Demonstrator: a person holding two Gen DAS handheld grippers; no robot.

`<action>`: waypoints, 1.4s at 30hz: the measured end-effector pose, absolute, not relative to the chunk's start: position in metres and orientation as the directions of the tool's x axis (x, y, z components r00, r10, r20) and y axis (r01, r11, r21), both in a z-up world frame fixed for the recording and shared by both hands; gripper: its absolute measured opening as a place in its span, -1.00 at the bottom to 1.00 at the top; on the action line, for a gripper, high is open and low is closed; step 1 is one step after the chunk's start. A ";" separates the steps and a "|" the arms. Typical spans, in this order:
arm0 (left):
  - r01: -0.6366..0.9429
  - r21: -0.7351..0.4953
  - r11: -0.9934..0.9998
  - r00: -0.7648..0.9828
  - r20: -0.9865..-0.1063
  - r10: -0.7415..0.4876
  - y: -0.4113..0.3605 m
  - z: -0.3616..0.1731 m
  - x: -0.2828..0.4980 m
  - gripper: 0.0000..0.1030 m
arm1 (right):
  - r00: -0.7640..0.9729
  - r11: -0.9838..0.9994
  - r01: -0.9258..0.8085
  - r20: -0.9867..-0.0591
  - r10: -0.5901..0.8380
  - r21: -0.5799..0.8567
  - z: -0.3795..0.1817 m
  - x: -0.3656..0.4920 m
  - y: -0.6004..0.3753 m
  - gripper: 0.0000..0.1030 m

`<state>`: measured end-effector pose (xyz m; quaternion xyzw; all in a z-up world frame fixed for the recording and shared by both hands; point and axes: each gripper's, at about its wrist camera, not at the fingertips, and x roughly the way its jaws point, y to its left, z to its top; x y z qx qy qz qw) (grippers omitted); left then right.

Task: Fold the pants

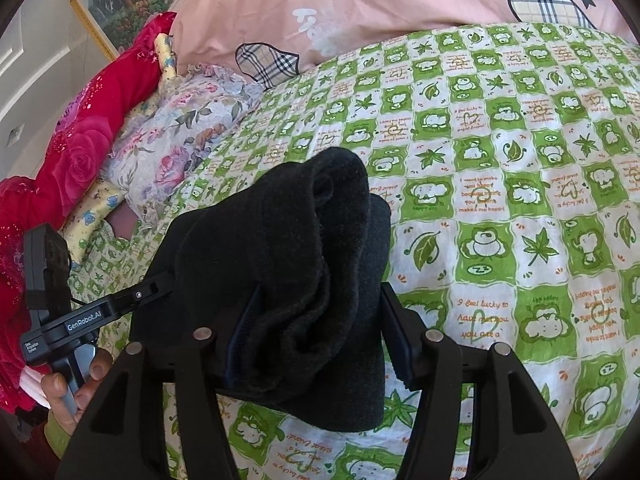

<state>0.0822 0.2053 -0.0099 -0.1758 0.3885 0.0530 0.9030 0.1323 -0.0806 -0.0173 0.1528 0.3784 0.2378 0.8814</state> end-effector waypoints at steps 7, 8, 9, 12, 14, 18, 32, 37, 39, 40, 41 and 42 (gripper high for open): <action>-0.240 -0.254 0.937 0.689 -0.725 -0.019 0.201 -0.007 0.075 0.27 | 0.618 0.861 -0.303 -0.604 0.504 0.409 -0.009 0.124 -0.080 0.22; -0.242 -0.254 0.936 0.688 -0.726 -0.019 0.201 -0.007 0.073 0.30 | 0.621 0.863 -0.303 -0.602 0.501 0.405 -0.008 0.122 -0.081 0.25; -0.245 -0.255 0.935 0.688 -0.725 -0.017 0.201 -0.007 0.071 0.31 | 0.624 0.864 -0.303 -0.601 0.499 0.402 -0.006 0.120 -0.081 0.28; -0.250 -0.254 0.934 0.689 -0.724 -0.012 0.199 -0.006 0.065 0.32 | 0.634 0.867 -0.304 -0.596 0.493 0.394 -0.002 0.115 -0.082 0.36; -0.251 -0.247 0.936 0.689 -0.725 -0.007 0.197 -0.005 0.062 0.35 | 0.640 0.871 -0.309 -0.594 0.488 0.383 0.001 0.109 -0.081 0.43; -0.252 -0.229 0.940 0.687 -0.726 0.007 0.192 -0.004 0.054 0.44 | 0.648 0.878 -0.318 -0.594 0.478 0.359 0.005 0.101 -0.077 0.52; -0.267 -0.175 0.948 0.697 -0.715 0.065 0.178 0.004 0.022 0.57 | 0.675 0.899 -0.360 -0.595 0.435 0.249 0.014 0.065 -0.064 0.70; -0.276 -0.148 0.950 0.699 -0.709 0.093 0.173 0.007 0.012 0.59 | 0.690 0.901 -0.385 -0.587 0.424 0.199 0.017 0.053 -0.055 0.76; -0.282 -0.139 0.949 0.697 -0.710 0.104 0.172 0.008 0.009 0.60 | 0.696 0.901 -0.393 -0.583 0.420 0.181 0.018 0.048 -0.053 0.79; -0.287 -0.132 0.949 0.696 -0.709 0.112 0.171 0.008 0.007 0.60 | 0.700 0.903 -0.396 -0.582 0.415 0.168 0.018 0.045 -0.051 0.81; -0.292 -0.123 0.948 0.698 -0.705 0.123 0.170 0.009 0.005 0.60 | 0.702 0.903 -0.399 -0.581 0.412 0.159 0.018 0.043 -0.050 0.83; -0.295 -0.117 0.948 0.700 -0.702 0.131 0.169 0.009 0.003 0.60 | 0.704 0.904 -0.401 -0.580 0.409 0.150 0.018 0.042 -0.049 0.85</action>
